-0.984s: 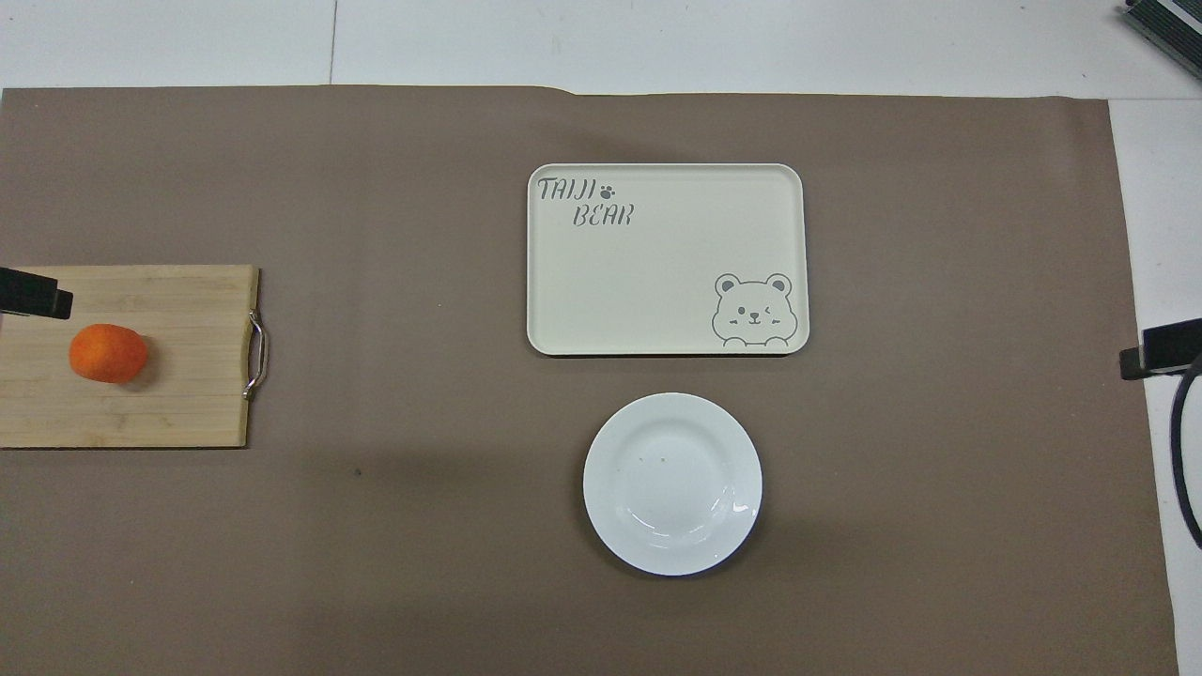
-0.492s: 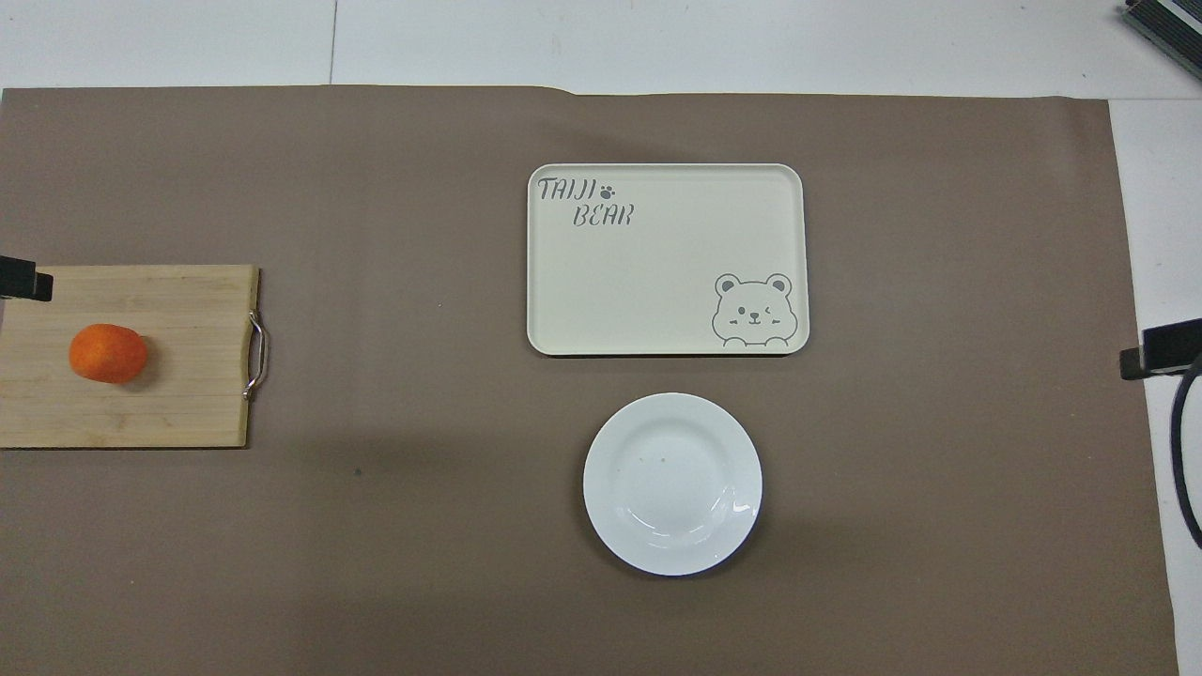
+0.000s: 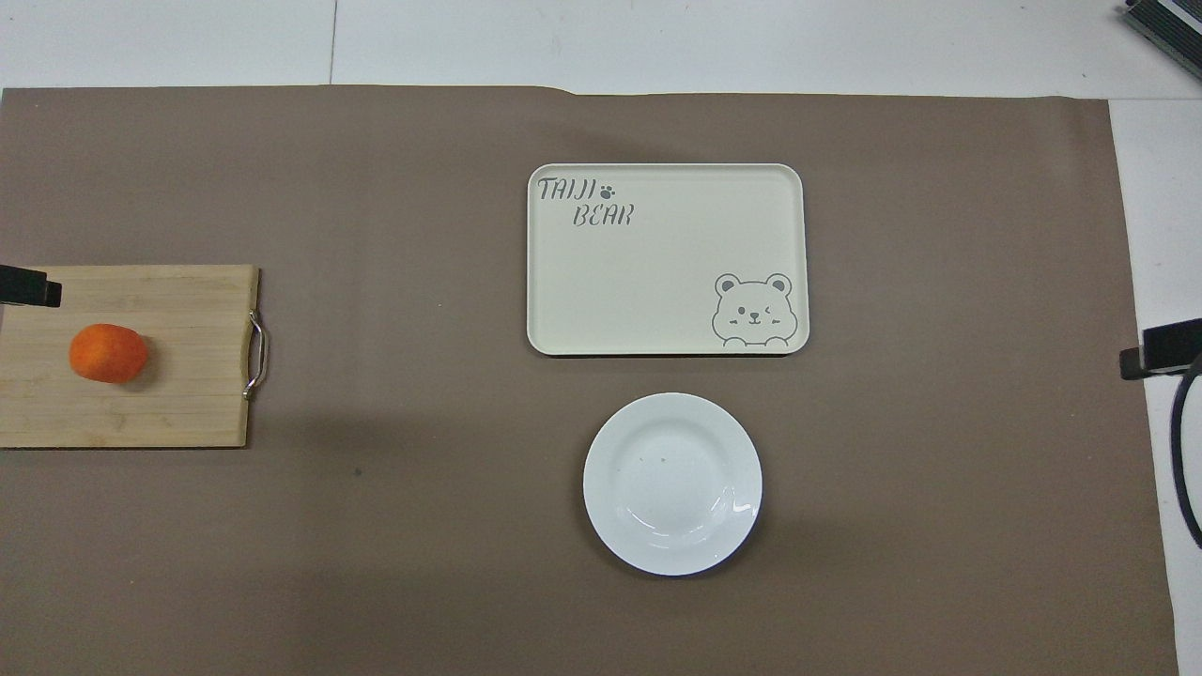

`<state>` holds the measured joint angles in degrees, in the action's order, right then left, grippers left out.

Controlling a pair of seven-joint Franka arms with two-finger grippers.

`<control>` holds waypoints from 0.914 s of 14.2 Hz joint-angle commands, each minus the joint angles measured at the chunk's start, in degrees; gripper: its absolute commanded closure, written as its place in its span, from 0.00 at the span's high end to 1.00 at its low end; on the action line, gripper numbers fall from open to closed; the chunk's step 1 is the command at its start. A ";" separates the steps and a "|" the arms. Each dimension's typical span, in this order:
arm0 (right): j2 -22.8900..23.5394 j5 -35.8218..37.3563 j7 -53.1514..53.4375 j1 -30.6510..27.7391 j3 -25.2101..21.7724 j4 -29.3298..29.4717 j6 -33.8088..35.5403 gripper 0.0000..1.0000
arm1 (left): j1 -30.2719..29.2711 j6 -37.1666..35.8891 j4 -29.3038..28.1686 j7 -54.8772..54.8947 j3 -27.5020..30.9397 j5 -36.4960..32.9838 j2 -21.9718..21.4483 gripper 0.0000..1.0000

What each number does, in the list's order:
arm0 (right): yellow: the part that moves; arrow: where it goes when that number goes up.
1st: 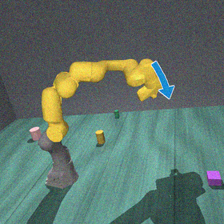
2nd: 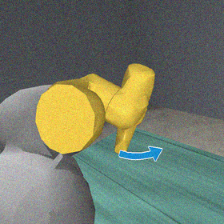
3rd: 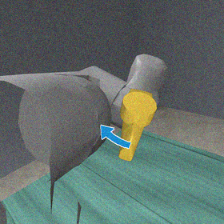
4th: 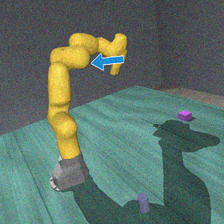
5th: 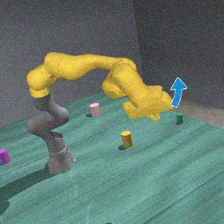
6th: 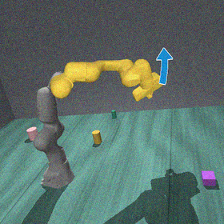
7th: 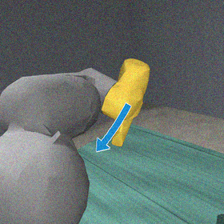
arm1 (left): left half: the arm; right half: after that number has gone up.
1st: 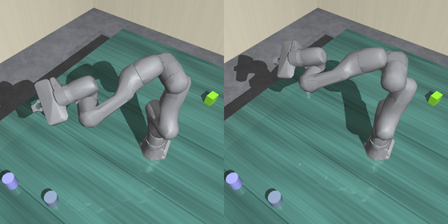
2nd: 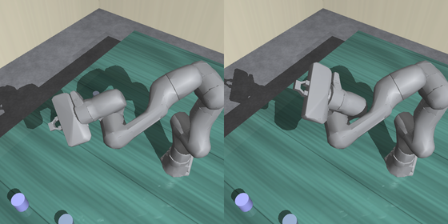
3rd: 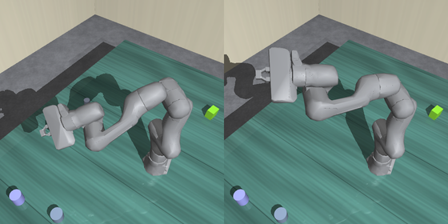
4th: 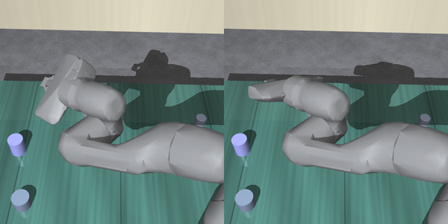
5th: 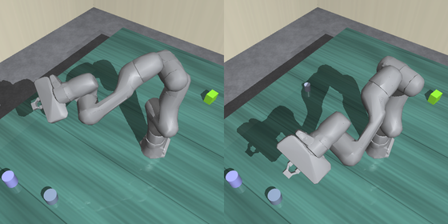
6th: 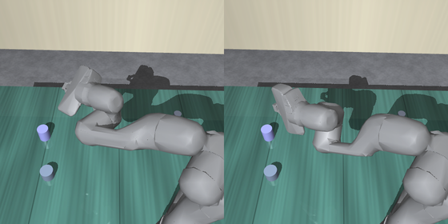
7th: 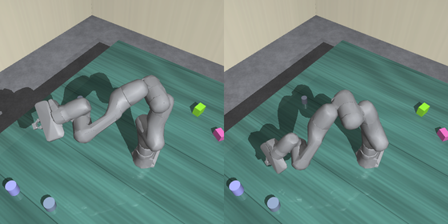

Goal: Place orange and plate with both arms
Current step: 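Lower the left gripper onto the orange and close it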

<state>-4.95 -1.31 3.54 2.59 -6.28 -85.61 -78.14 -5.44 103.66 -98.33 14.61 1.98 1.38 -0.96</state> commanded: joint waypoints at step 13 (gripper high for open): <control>-1.64 -0.62 0.68 -0.57 -0.40 -2.11 -0.43 1.00 | -8.70 24.92 -15.93 9.91 -0.39 4.16 11.32 1.00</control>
<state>-4.95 -1.31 3.54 2.55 -6.43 -85.66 -78.14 -13.06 126.16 -112.86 23.18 2.06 4.58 9.74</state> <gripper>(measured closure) 0.000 0.000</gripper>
